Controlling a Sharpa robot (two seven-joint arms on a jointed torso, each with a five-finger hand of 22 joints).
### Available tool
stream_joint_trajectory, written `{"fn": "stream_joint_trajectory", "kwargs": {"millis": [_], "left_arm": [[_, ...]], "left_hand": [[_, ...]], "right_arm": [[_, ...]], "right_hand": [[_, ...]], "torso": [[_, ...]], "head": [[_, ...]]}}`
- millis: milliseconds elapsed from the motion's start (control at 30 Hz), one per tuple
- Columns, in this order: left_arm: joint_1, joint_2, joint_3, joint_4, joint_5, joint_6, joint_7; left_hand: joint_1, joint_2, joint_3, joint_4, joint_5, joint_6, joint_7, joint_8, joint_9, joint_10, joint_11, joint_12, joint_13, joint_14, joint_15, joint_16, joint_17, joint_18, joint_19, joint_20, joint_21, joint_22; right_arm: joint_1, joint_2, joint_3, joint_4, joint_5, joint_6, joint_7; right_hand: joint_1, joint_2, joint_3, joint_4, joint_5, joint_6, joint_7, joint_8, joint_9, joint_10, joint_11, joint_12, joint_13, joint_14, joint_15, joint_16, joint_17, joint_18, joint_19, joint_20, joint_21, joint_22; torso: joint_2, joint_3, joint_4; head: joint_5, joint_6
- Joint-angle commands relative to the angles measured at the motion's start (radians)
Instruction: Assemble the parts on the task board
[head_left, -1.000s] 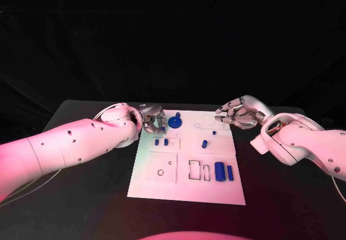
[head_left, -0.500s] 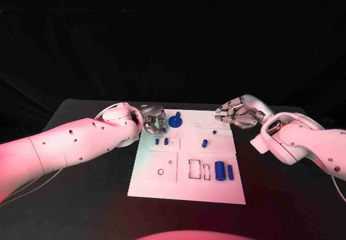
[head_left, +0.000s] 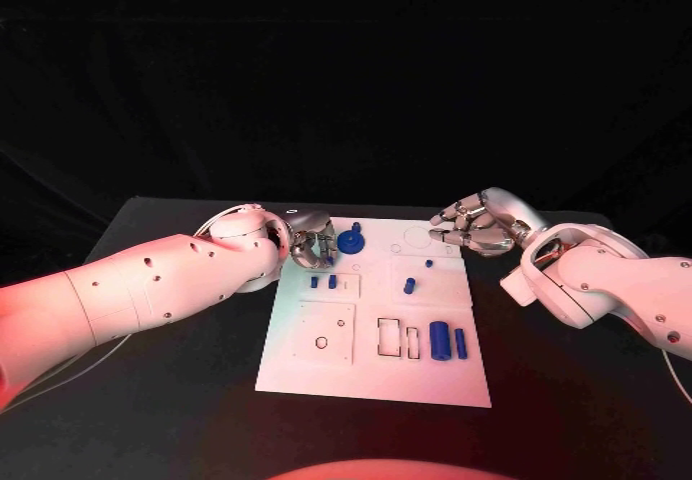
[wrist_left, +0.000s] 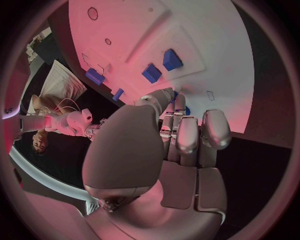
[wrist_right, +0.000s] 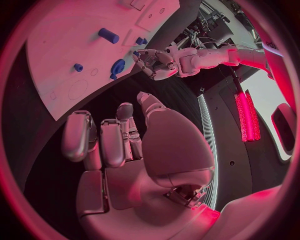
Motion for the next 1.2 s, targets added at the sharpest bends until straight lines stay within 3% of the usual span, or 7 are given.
{"fn": "stream_joint_trajectory", "kwargs": {"millis": [33,733,1200], "left_arm": [[0.000,0.003,0.000,-0.003,-0.006,0.027,-0.008],[-0.001,0.011,-0.001,-0.014,-0.018,0.039,-0.012],[-0.005,0.010,-0.003,-0.016,-0.016,0.049,-0.020]], "left_hand": [[-0.008,0.000,-0.003,-0.003,-0.002,0.006,-0.002,-0.003,0.000,0.005,0.001,-0.004,0.000,0.004,-0.003,0.006,0.001,-0.017,0.007,0.000,0.005,0.000],[-0.009,0.003,-0.004,-0.006,-0.003,0.011,-0.002,-0.003,-0.001,0.010,0.000,-0.006,0.001,0.005,-0.003,0.008,0.001,-0.019,0.012,0.000,0.009,0.007],[-0.015,-0.002,-0.011,-0.011,-0.002,-0.017,0.007,-0.029,-0.017,0.012,0.006,-0.019,0.001,0.002,0.001,0.005,-0.013,-0.017,0.007,0.002,0.005,0.001]], "right_arm": [[-0.001,0.000,0.000,0.002,-0.003,0.009,0.005],[-0.001,0.000,0.000,0.003,-0.003,0.011,0.005],[-0.001,0.000,0.000,0.002,-0.003,0.013,0.004]], "right_hand": [[0.009,0.001,0.002,0.004,0.004,-0.004,0.002,0.006,0.001,0.006,0.000,0.002,-0.001,0.022,-0.009,-0.006,0.000,0.006,-0.003,0.000,-0.004,0.035],[0.009,0.001,0.002,0.004,0.004,-0.004,0.002,0.006,0.001,0.006,0.000,0.002,-0.001,0.022,-0.009,-0.006,0.000,0.006,-0.003,0.000,-0.004,0.035],[0.009,0.001,0.002,0.004,0.004,-0.004,0.002,0.006,0.001,0.006,0.000,0.002,-0.001,0.022,-0.009,-0.006,0.000,0.006,-0.003,0.000,-0.004,0.035]], "torso": [[0.000,0.0004,0.0006],[0.000,-0.0002,0.0005],[-0.001,0.0003,0.0026]], "head": [[-0.002,-0.002],[-0.001,-0.003],[-0.001,-0.003]]}}
